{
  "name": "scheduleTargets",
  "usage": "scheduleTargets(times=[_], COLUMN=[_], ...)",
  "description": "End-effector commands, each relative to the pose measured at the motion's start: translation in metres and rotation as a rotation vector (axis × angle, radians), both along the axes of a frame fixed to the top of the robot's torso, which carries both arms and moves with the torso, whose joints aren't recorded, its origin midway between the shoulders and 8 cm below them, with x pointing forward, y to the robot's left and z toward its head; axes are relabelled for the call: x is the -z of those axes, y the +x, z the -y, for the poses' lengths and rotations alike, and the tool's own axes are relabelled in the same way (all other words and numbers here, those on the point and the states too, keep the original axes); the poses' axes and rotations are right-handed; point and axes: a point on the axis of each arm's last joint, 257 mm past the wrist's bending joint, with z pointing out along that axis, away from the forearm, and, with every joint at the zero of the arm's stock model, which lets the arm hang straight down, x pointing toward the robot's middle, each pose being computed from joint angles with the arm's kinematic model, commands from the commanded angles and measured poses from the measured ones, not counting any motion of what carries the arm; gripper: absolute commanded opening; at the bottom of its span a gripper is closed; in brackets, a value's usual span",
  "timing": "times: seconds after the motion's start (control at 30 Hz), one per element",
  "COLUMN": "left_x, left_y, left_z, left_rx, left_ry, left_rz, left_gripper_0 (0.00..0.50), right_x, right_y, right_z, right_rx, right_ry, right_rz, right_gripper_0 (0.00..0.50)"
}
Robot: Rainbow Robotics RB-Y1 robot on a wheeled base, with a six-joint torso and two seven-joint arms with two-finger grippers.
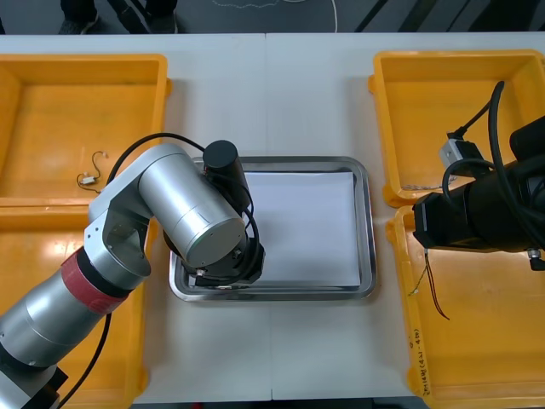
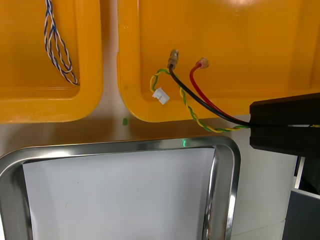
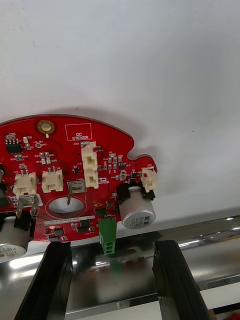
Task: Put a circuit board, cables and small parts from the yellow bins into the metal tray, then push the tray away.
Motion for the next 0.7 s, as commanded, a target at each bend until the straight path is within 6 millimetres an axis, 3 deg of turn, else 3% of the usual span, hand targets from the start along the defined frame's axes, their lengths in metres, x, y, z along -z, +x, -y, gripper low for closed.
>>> scheduleTargets(times=[0.03,0.3,0.7], left_x=[-0.020,-0.052,-0.121], left_y=[0.008,0.011,0.023], left_z=[0.021,0.015,0.006], left_rx=[0.115,0.106,0.080], left_ry=[-0.007,-0.007,-0.097], left_rz=[0.061,0.090,0.241], left_gripper_0=[0.474,0.475,0.475], right_x=[-0.004,-0.004,-0.004], right_y=[0.002,0.001,0.000], right_z=[0.008,0.007,0.006], right_rx=[-0.004,-0.009,-0.021], right_ry=[-0.039,-0.037,-0.039], right_rz=[0.014,0.013,0.012], right_gripper_0=[0.000,0.000,0.000])
